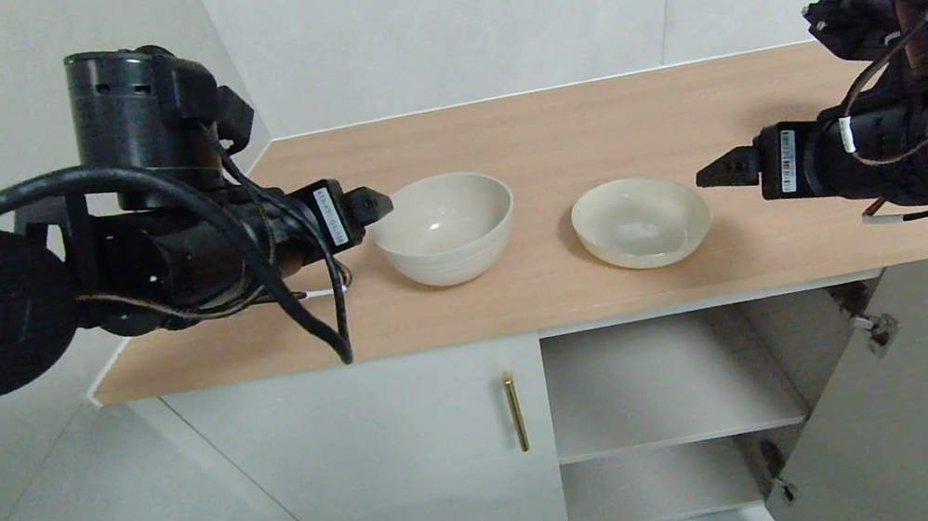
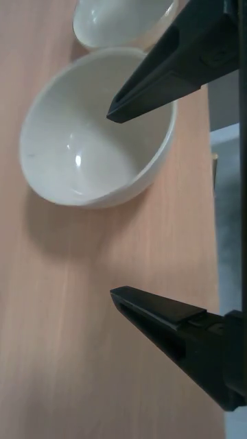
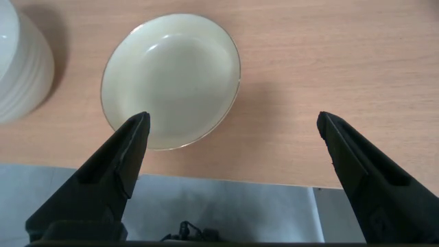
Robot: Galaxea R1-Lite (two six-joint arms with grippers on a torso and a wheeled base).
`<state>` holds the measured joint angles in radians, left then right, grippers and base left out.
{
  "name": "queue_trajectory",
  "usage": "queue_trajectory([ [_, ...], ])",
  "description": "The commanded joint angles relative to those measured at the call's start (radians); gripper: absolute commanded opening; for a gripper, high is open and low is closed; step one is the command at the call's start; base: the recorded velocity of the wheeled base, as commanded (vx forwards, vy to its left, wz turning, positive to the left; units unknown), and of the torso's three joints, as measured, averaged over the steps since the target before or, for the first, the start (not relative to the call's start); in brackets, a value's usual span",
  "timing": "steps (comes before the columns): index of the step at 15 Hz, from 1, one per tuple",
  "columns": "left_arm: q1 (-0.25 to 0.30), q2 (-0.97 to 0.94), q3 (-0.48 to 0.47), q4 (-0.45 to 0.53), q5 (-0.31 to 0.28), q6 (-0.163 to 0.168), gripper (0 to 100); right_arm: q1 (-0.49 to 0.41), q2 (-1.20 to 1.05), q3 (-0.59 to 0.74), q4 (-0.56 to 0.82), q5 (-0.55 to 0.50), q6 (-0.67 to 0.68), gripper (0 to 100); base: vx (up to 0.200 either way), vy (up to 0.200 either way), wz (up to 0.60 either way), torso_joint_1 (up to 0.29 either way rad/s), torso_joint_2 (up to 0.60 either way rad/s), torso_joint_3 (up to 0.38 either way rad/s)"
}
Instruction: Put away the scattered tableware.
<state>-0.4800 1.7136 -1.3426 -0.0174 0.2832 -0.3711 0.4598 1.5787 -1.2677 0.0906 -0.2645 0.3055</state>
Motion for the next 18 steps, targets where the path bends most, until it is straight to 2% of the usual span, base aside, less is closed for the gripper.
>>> queue_trajectory([
  [1, -0.009, 0.083, -0.043, -0.009, 0.005, -0.006, 100, 0.000, 0.001, 0.002, 0.000, 0.001, 0.000, 100, 0.000, 0.000, 0.00, 0.000, 0.00, 0.000],
  [3, -0.009, 0.124, -0.069, -0.010, 0.005, -0.039, 100, 0.000, 0.001, 0.008, -0.002, 0.001, 0.000, 100, 0.000, 0.000, 0.00, 0.000, 0.00, 0.000],
  [10, -0.009, 0.175, -0.083, -0.010, 0.005, -0.040, 100, 0.002, -0.002, 0.008, -0.002, 0.004, 0.001, 100, 0.000, 0.000, 0.00, 0.000, 0.00, 0.000],
  [11, -0.009, 0.172, -0.083, -0.010, 0.004, -0.040, 0, 0.002, -0.002, 0.008, -0.002, 0.004, 0.001, 100, 0.000, 0.000, 0.00, 0.000, 0.00, 0.000],
  [15, -0.009, 0.089, -0.070, -0.009, 0.005, -0.063, 0, 0.002, -0.002, 0.007, -0.002, 0.004, 0.001, 100, 0.000, 0.000, 0.00, 0.000, 0.00, 0.000],
  [17, -0.011, 0.026, -0.017, -0.010, -0.002, -0.058, 0, 0.002, 0.003, 0.005, -0.002, 0.004, 0.001, 100, 0.000, 0.000, 0.00, 0.000, 0.00, 0.000],
  [18, -0.011, -0.035, 0.029, -0.012, -0.029, -0.055, 0, 0.002, 0.020, 0.001, -0.002, 0.001, 0.001, 100, 0.000, 0.000, 0.00, 0.000, 0.00, 0.000],
])
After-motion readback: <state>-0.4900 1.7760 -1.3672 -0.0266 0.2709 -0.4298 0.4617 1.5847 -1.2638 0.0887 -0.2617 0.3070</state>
